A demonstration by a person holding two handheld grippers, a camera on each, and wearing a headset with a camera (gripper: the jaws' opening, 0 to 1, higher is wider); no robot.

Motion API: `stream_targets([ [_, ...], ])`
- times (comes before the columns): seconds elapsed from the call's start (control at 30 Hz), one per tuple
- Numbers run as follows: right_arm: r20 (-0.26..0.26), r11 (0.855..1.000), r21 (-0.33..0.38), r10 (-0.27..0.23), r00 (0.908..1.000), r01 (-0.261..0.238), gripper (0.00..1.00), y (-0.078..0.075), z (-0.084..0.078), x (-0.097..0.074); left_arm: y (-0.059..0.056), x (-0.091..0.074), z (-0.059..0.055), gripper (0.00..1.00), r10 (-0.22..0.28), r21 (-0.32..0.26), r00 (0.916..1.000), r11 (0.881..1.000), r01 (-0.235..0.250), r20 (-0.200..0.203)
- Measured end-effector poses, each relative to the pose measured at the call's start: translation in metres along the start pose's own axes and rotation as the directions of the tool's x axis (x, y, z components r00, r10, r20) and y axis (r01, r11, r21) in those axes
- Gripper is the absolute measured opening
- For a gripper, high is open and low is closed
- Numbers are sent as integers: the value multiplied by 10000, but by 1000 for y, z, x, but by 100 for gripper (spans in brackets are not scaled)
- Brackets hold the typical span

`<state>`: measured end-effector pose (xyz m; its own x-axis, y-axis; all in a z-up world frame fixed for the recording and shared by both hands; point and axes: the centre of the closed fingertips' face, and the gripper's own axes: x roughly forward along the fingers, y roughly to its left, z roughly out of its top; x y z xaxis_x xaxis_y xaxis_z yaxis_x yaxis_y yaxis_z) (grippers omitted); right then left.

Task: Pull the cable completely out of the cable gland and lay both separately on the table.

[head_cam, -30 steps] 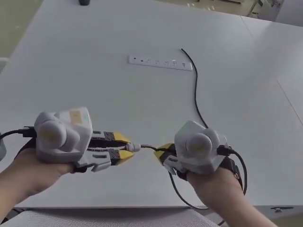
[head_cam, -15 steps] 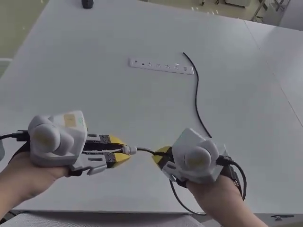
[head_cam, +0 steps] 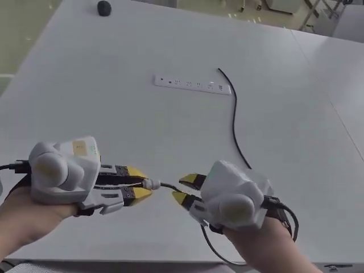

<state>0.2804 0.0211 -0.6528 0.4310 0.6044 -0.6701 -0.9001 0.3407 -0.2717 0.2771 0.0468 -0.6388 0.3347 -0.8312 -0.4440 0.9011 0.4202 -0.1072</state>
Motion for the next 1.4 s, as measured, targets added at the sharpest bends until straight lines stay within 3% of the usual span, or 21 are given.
stream_targets([
  [0.2,16,9974,-703,159,9999,-158,11,7,12,8,-3,2,1,15,-85,33,10000,10000,85,-7],
  [0.47,-62,9920,-1230,264,9996,-270,1,7,12,11,-3,2,1,15,-90,-12,10000,10000,90,34],
  [0.7,17,9944,-1059,-43,10000,44,0,2,12,10,-2,3,4,15,-66,15,9999,10000,66,125],
  [1.03,-235,9984,494,-245,9994,257,0,-6,-5,7,-4,3,4,15,-51,111,10000,9999,51,71],
  [1.2,-349,9874,1536,-316,9989,367,0,-11,-16,7,-5,4,5,15,-56,146,10000,9999,55,56],
  [1.33,-304,9665,2523,-399,9987,463,0,-15,-23,7,-4,4,5,15,-46,164,10000,9999,44,63],
  [1.4,-381,9618,2693,-398,9985,486,0,-17,-28,8,-4,4,6,15,-29,167,10000,9999,27,71],
])
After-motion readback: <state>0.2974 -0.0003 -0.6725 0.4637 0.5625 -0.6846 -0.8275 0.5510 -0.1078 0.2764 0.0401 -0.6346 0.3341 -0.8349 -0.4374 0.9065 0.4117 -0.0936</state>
